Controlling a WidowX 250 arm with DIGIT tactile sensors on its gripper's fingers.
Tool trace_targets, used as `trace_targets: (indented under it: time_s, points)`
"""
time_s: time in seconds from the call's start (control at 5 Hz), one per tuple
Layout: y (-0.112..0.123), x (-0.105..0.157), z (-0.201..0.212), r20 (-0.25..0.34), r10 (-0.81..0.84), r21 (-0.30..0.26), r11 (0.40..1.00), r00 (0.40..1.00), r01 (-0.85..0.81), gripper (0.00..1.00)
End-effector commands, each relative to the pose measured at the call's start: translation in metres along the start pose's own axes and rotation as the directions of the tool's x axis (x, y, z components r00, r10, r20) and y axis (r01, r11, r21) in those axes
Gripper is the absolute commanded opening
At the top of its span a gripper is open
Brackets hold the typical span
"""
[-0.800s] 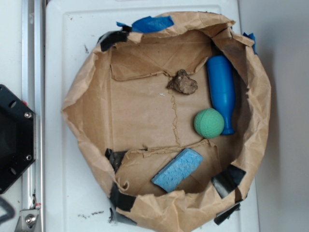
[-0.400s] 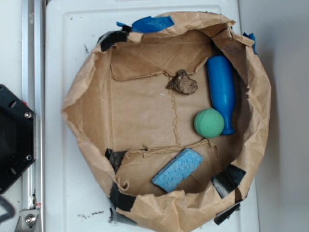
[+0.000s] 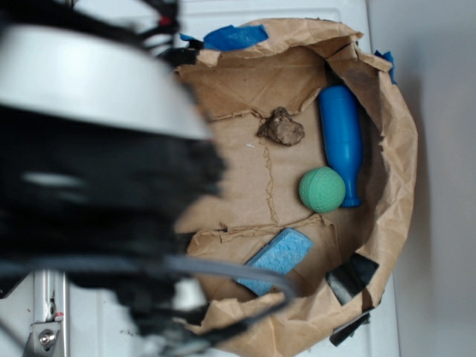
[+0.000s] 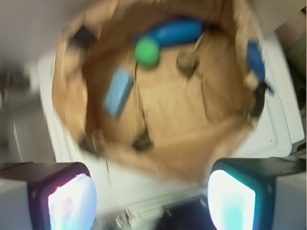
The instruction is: Grab the blue sponge.
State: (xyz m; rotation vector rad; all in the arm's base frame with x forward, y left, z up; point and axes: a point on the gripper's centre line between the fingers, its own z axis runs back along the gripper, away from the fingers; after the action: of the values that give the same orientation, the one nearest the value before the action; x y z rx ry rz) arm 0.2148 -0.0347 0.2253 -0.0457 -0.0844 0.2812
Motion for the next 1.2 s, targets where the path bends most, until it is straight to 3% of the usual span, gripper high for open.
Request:
trace_targets:
  time_s: [0.0, 0.4, 0.6, 1.0]
  points:
    - [0.001, 0.022, -0.013, 0.108, 0.22, -0.1, 0.973, 0.969, -0.21, 1.0]
    - [0.001, 0.022, -0.013, 0.108, 0.22, -0.1, 0.973, 0.969, -0.21, 1.0]
    - [0.013, 0.04, -0.055, 0.082, 0.23, -0.101, 0.97, 0.97, -0.222, 1.0]
    - [0.051, 0.046, -0.112, 0.146, 0.261, -0.055, 0.965, 0.954, -0.255, 1.0]
